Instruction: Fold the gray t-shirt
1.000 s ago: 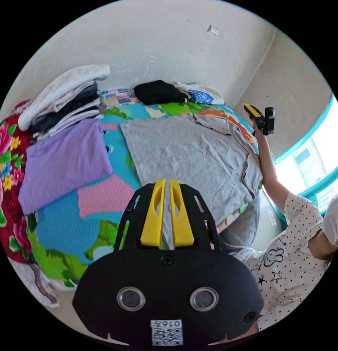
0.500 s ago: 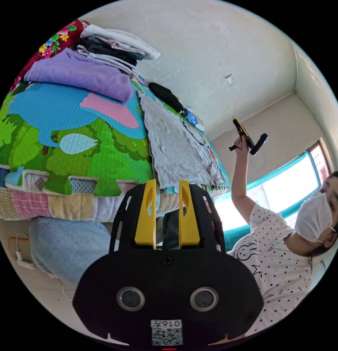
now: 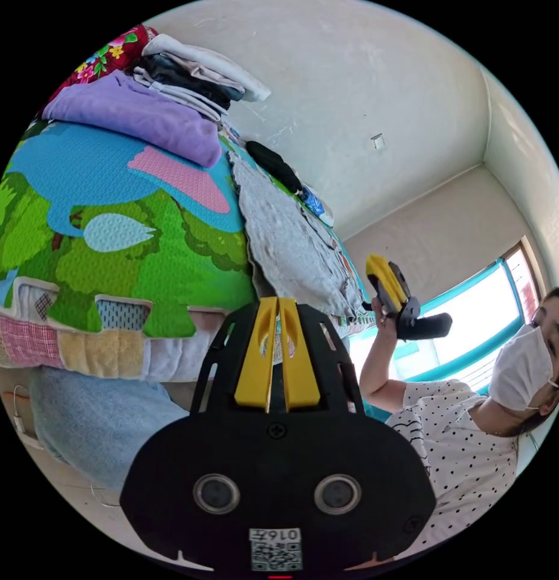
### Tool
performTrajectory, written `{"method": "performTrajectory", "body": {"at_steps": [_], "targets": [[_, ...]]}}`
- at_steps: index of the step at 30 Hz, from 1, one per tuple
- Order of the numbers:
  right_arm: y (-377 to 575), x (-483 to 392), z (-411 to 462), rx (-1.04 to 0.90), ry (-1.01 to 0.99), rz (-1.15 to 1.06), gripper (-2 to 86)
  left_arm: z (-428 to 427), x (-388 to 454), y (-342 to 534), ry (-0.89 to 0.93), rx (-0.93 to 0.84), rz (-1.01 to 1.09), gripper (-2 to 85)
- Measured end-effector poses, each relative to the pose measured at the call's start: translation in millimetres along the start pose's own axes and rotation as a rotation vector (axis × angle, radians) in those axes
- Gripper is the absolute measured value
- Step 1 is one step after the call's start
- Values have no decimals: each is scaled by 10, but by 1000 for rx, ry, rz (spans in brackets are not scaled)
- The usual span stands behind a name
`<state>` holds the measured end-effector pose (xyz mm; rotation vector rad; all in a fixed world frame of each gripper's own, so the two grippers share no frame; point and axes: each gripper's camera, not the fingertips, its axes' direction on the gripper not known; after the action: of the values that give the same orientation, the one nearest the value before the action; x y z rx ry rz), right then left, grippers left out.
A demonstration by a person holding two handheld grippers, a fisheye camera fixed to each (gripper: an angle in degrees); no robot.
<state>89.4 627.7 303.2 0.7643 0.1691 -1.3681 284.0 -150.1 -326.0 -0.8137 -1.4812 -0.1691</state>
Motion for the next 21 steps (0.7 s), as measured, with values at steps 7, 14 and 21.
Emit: {"method": "performTrajectory", "body": {"at_steps": [7,14,21], "targets": [[-748,-1749,267,-4,-105,-264,64,93,-164,292,35,-1,0,-9],[-1047,-2121,635,-102,38,-184,76,122,-367,682,67,48,-15,18],[-1125,-2057,770,-76,30,-130,74,299,-685,1096,335,113,-87,94]]}}
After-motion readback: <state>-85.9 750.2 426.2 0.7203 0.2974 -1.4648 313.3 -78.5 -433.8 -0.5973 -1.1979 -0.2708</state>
